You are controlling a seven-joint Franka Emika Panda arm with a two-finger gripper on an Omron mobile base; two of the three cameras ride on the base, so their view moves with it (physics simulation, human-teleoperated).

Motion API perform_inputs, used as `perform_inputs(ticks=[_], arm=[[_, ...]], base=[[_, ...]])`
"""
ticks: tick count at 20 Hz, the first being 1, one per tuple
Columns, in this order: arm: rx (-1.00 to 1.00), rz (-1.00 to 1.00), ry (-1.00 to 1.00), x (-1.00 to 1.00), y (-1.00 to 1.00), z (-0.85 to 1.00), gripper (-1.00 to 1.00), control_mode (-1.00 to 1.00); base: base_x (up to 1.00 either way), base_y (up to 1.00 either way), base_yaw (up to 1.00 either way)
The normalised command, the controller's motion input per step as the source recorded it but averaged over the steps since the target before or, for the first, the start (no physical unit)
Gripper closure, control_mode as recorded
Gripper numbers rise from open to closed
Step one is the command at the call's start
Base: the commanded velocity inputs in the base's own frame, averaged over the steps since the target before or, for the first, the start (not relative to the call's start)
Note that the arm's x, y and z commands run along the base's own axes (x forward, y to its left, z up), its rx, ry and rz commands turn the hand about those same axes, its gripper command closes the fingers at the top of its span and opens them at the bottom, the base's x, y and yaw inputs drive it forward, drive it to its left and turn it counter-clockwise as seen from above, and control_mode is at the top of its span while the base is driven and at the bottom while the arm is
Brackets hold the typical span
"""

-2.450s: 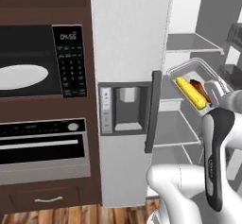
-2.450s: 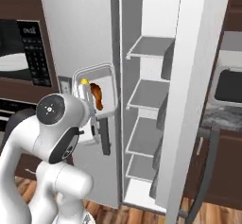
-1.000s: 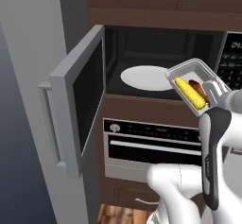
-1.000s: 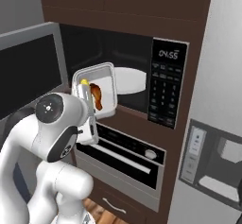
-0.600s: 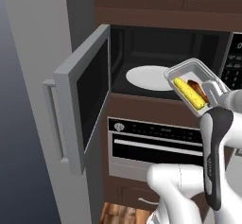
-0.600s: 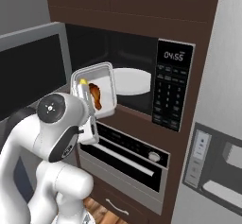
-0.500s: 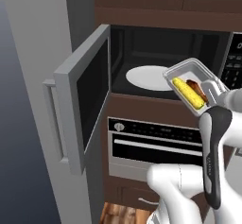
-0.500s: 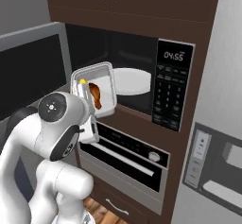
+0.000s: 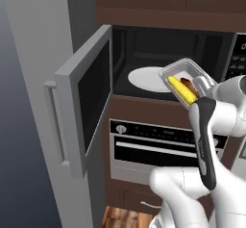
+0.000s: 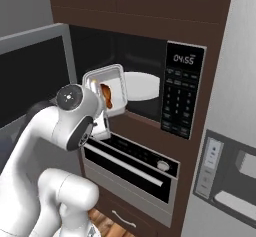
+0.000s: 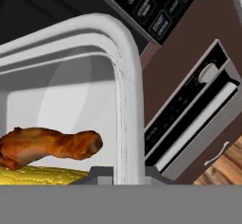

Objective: Place the tupperware containing the chicken drumstick and corn meal in the microwave. Close the microwave door and press the start button to reheat the meal.

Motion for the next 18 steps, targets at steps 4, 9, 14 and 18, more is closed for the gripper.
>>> perform_inputs(ticks=[4, 9, 14, 18], arm=[[-0.02, -0.01, 0.09, 0.65, 0.13, 0.00, 1.00, -1.00], [0.00, 0.00, 0.00, 0.59, 0.00, -0.08, 1.00, -1.00], [-0.02, 0.00, 0.00, 0.60, 0.00, -0.07, 1.00, -1.00], [-0.01, 0.00, 0.00, 0.76, 0.00, -0.10, 1.00, -1.00]], base=[[0.00, 0.00, 0.00], [0.00, 0.00, 0.00], [0.00, 0.00, 0.00], [0.00, 0.00, 0.00]])
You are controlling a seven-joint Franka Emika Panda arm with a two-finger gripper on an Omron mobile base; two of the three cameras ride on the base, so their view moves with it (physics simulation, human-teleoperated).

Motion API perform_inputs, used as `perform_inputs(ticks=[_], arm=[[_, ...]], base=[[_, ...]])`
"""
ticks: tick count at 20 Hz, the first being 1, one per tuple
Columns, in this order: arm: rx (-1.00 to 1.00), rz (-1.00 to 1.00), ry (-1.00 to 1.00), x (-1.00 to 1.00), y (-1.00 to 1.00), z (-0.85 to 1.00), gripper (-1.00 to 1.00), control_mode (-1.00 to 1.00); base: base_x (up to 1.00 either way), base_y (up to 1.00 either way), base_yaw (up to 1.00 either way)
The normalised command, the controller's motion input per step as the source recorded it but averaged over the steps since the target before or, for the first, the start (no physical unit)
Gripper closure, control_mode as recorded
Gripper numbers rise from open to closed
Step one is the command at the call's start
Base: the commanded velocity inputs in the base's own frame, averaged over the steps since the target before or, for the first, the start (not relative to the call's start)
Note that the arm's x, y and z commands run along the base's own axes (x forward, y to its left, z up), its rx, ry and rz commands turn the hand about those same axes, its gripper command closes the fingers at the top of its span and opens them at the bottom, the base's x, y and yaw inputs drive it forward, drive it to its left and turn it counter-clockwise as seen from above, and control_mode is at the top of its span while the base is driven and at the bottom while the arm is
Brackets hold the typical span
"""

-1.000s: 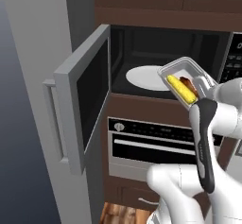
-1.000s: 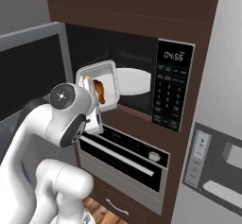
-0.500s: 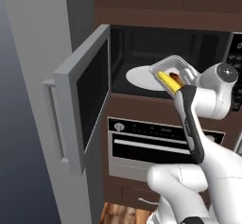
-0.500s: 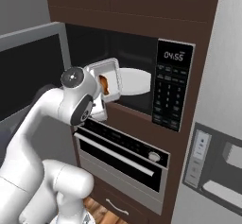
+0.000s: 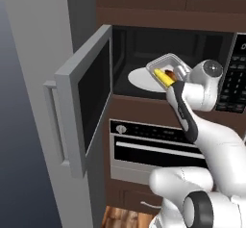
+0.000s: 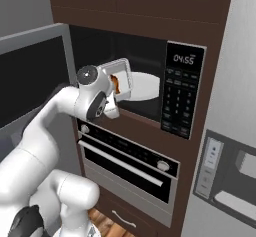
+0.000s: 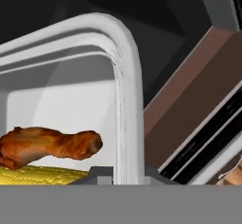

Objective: Place the tupperware containing the chicken drumstick and corn meal in the microwave. Close the microwave door and press the start button to reheat the meal.

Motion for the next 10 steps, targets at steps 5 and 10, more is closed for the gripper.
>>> perform_inputs(ticks=[5, 10], arm=[[0.00, -0.01, 0.01, 0.67, 0.00, -0.23, 1.00, -1.00], [0.00, -0.04, 0.02, 0.72, -0.07, -0.23, 1.00, -1.00]], base=[[0.00, 0.00, 0.00], [0.00, 0.00, 0.00]])
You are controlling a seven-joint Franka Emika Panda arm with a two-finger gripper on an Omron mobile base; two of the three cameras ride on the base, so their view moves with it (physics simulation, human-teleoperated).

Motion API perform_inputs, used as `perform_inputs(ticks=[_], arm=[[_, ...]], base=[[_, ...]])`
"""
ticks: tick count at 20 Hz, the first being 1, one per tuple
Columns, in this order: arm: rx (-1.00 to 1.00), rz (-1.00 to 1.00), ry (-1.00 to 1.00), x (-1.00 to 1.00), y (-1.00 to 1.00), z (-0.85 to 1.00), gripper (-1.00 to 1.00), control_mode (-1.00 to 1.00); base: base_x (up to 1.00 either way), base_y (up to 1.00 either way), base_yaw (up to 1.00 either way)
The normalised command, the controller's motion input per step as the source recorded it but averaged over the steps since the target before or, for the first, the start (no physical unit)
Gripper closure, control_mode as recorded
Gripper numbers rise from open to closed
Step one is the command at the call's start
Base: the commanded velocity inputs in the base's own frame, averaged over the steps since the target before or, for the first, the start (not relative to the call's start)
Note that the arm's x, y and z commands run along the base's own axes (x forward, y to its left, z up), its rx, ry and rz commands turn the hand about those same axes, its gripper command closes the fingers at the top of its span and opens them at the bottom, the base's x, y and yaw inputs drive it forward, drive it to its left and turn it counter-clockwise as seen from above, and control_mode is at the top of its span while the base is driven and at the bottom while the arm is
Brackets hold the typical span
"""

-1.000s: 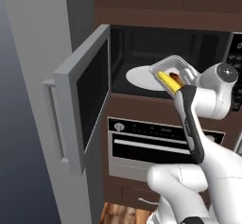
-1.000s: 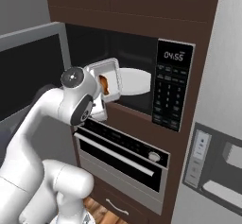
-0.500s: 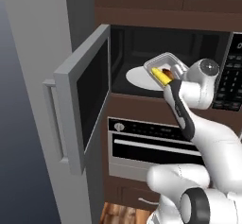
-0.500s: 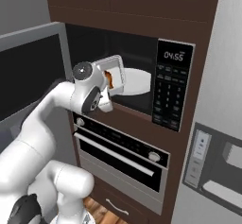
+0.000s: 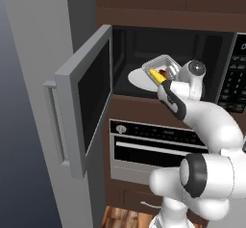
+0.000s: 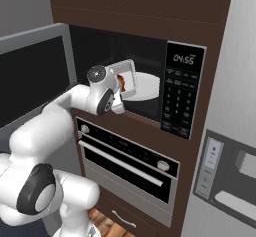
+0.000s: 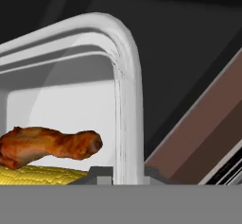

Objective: Place the tupperware containing the chicken drumstick and corn meal in the microwave. Close the microwave door and press the start button to reheat the meal.

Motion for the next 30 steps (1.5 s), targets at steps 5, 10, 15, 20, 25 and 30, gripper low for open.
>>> perform_inputs(ticks=[5, 10, 15, 20, 25, 30], arm=[[0.00, -0.04, 0.02, 0.77, -0.17, -0.03, 1.00, -1.00], [0.00, 0.00, 0.07, 0.67, -0.08, -0.29, 1.00, -1.00], [0.00, 0.00, 0.12, 0.64, -0.08, -0.36, 1.00, -1.00], [0.00, 0.00, 0.03, 0.29, 0.00, -0.25, -1.00, -1.00], [-0.01, 0.06, -0.23, -0.86, 0.01, -0.15, -1.00, -1.00], [-0.09, 0.13, -0.22, -1.00, 0.19, 0.08, -1.00, -1.00]], base=[[0.00, 0.00, 0.00], [0.00, 0.00, 0.00], [0.00, 0.00, 0.00], [0.00, 0.00, 0.00], [0.00, 0.00, 0.00], [0.00, 0.00, 0.00]])
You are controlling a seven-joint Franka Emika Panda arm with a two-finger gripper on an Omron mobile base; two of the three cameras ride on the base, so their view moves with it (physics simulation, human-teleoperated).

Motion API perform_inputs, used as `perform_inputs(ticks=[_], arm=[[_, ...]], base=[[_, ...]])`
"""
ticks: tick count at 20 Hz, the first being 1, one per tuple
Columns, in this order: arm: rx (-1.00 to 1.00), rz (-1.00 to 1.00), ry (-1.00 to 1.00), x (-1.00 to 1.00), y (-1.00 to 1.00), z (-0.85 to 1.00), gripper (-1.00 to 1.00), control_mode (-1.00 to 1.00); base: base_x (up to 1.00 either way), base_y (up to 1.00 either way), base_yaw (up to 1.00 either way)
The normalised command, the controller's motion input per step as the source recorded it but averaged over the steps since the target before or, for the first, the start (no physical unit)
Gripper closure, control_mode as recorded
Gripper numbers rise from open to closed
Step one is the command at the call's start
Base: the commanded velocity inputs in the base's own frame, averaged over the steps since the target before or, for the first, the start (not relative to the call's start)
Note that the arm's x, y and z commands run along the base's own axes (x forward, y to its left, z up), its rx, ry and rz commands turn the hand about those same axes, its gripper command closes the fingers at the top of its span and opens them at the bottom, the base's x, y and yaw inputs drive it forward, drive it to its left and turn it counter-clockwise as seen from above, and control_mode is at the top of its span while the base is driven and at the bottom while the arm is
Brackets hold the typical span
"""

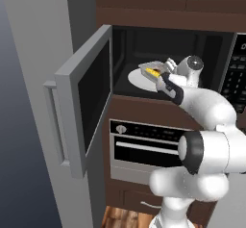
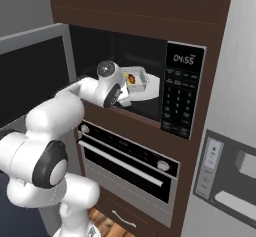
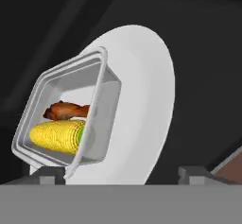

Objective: Place the tupperware containing the chicken drumstick and corn meal in the microwave. Close the microwave door and press the start button to reheat the meal.

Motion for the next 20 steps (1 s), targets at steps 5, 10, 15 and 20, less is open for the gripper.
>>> perform_inputs(ticks=[5, 10, 15, 20], arm=[[-0.26, 0.26, -0.15, -1.00, 0.43, 0.41, -1.00, -1.00], [-0.30, 0.32, -0.06, -1.00, 0.42, 0.63, -1.00, -1.00], [-0.51, 0.38, 0.00, -1.00, 0.52, 0.41, -1.00, -1.00], [-0.63, 0.36, 0.00, -1.00, 0.46, 0.38, -1.00, -1.00]], base=[[0.00, 0.00, 0.00], [0.00, 0.00, 0.00], [0.00, 0.00, 0.00], [0.00, 0.00, 0.00]])
